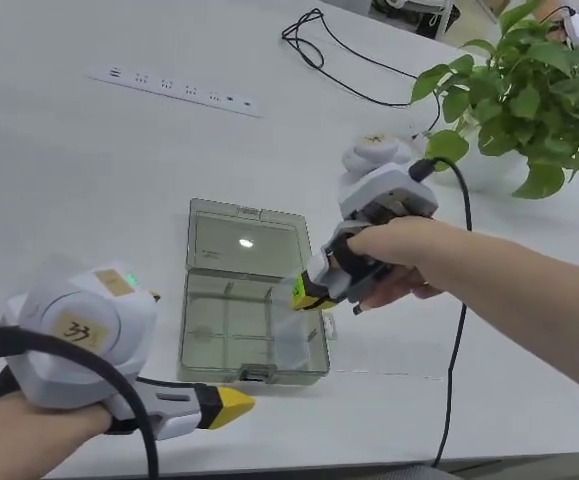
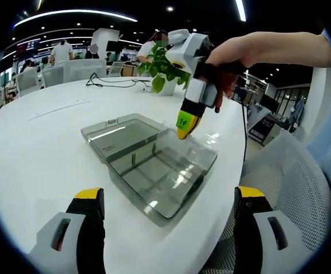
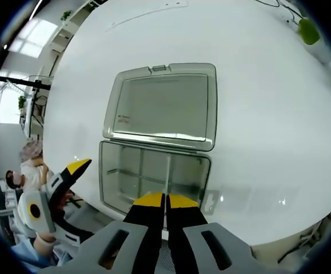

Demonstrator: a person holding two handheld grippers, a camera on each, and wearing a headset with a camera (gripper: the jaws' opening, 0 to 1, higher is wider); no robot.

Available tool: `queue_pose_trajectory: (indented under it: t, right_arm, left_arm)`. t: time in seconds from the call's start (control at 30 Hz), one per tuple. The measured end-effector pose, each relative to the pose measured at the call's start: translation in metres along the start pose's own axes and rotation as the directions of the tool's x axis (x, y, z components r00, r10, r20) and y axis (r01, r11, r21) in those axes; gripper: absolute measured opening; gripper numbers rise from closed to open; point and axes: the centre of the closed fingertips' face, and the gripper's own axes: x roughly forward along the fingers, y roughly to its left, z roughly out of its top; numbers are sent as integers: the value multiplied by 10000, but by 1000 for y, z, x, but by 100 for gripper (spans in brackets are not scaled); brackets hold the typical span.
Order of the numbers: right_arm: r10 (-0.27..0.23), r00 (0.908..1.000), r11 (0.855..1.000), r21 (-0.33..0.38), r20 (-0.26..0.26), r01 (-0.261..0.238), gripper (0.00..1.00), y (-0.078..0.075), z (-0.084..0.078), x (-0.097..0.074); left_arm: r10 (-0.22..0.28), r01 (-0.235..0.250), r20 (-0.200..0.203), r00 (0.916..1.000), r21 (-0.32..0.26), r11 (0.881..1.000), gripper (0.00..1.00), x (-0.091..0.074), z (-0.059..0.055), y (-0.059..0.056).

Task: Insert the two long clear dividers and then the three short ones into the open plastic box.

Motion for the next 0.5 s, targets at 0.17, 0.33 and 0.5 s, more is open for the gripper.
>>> queue_pose_trajectory:
  t: [0.17,0.33,0.5]
  right_arm:
    - [-268,9996,9993,-271,-63,266,2,-2,4,3]
    - [-547,9985,9968,-581,-66,542,2,-2,7,8]
    - [-724,9974,9942,-799,-23,720,2,-2,5,12]
  left_arm:
    - [-40,40,-33,10000,4,10000,96,0,-1,-1]
    - [-33,33,-53,10000,26,10000,96,0,-1,-1]
    - [-40,40,-41,10000,-5,10000,96,0,-1,0]
